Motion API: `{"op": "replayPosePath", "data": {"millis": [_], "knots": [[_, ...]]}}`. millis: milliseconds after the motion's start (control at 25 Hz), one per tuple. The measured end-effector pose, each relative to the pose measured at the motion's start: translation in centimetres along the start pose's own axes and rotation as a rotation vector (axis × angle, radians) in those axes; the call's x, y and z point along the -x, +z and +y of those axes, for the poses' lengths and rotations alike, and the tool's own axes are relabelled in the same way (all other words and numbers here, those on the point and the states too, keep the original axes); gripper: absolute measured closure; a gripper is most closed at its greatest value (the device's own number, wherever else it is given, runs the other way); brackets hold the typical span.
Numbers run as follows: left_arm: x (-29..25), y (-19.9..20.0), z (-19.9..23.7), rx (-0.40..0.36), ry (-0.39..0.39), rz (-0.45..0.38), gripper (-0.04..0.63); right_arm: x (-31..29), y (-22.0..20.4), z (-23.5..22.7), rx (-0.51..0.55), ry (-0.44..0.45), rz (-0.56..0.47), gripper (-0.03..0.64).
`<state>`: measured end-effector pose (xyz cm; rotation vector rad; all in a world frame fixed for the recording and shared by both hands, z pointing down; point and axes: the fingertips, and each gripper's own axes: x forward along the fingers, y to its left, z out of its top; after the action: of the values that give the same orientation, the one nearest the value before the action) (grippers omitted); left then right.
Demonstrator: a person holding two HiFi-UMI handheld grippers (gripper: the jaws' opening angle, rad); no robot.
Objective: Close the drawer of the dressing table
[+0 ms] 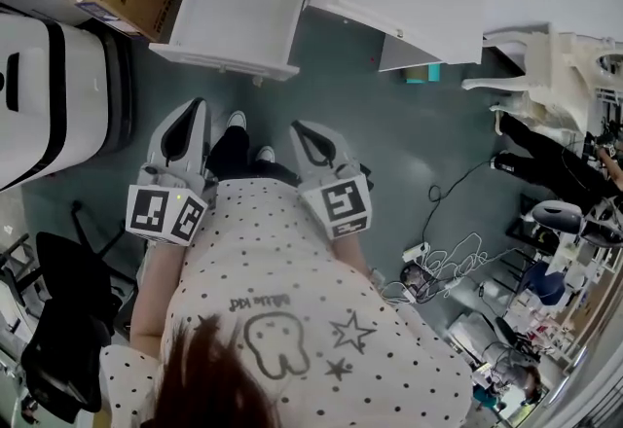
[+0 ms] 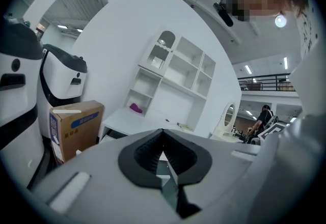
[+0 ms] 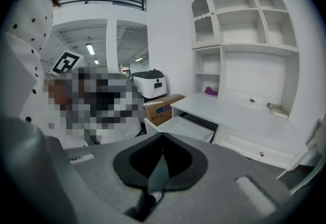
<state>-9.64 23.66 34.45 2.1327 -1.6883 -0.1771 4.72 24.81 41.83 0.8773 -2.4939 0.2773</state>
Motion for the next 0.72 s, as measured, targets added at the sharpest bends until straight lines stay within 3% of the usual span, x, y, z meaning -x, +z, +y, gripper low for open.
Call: {"op": "replayPosePath", "data": {"millis": [480,720], "knots": [[-3.7,1.2,5.0,-0.082,-0.067,0.064,0.595,-4.9,2.7,-1.1,-0.045,-0.133,-0.056,0.615],[-4.4,0.1,6.4,-0.068,-0.078,0.13,0.595,-5.2,4.2,-0.8,-0.007,-0.205,-0.071,0.615]]}}
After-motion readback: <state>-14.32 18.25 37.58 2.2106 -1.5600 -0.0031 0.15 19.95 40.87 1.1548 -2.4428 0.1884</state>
